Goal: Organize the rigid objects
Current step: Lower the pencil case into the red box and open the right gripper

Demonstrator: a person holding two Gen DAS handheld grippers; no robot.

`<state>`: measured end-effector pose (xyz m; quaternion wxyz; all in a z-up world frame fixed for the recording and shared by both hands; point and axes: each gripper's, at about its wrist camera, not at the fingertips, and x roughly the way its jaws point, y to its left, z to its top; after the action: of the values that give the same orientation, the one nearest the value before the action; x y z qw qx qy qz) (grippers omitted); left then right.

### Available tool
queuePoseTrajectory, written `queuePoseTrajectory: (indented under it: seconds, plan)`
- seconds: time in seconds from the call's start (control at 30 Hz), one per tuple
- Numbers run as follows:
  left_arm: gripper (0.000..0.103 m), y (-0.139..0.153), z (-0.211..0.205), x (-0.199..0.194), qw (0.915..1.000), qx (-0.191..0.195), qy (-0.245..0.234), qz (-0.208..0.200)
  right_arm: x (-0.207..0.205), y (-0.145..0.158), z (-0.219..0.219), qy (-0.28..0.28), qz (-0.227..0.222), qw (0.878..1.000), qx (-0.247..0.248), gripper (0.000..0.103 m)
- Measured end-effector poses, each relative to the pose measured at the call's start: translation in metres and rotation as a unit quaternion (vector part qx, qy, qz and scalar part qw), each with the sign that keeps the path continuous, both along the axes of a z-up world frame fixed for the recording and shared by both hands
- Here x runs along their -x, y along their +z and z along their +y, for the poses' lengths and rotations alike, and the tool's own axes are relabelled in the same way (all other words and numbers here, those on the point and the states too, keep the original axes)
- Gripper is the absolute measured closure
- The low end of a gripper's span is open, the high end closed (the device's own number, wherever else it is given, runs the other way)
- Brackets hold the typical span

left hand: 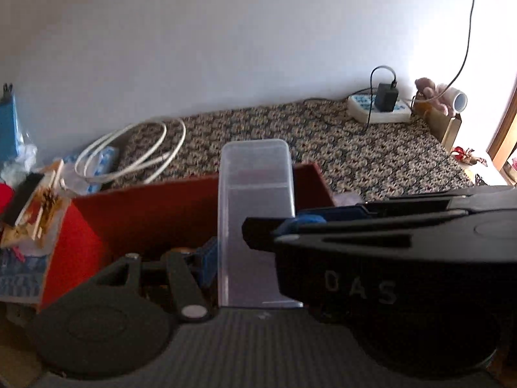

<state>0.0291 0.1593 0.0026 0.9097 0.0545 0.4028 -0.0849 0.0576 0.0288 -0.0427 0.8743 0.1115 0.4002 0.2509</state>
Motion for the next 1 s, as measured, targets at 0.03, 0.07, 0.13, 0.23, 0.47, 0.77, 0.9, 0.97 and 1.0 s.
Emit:
queuePoseTrajectory:
  seconds: [0.03,0.07,0.13,0.23,0.47,0.77,0.9,0.97,1.0]
  plan:
    - [0.054,-0.004,0.003,-0.002,1.0,0.002,0.0,0.005,-0.002,-0.003,0.003,0.001,0.006,1.0,0.006,0.083]
    - [0.054,-0.008,0.005,-0.004,0.9999,0.004,-0.001,0.01,-0.004,-0.005,0.005,0.002,0.012,1.0,0.013,0.083]
    - [0.054,-0.017,0.009,-0.009,0.9996,0.013,-0.001,0.025,-0.008,-0.011,0.009,0.004,0.031,0.999,0.031,0.083]
    - [0.054,-0.031,0.014,-0.015,0.998,0.032,0.0,0.055,-0.014,-0.018,0.016,0.006,0.055,0.997,0.058,0.084]
    - [0.053,-0.054,0.019,-0.024,0.9926,0.061,0.0,0.105,-0.015,-0.027,0.03,0.015,0.051,0.992,0.114,0.086]
    - [0.052,-0.061,0.02,-0.028,0.9921,0.059,0.003,0.111,-0.023,-0.032,0.033,0.015,0.026,0.989,0.144,0.087]
    - [0.051,-0.061,0.021,-0.029,0.9919,0.058,0.009,0.113,-0.025,-0.034,0.033,0.011,0.014,0.99,0.142,0.086]
    - [0.051,-0.061,0.022,-0.03,0.9917,0.056,0.012,0.115,-0.024,-0.034,0.032,0.009,0.009,0.99,0.139,0.086]
    - [0.051,-0.061,0.022,-0.03,0.9917,0.056,0.012,0.115,-0.024,-0.034,0.033,0.008,0.008,0.99,0.138,0.086]
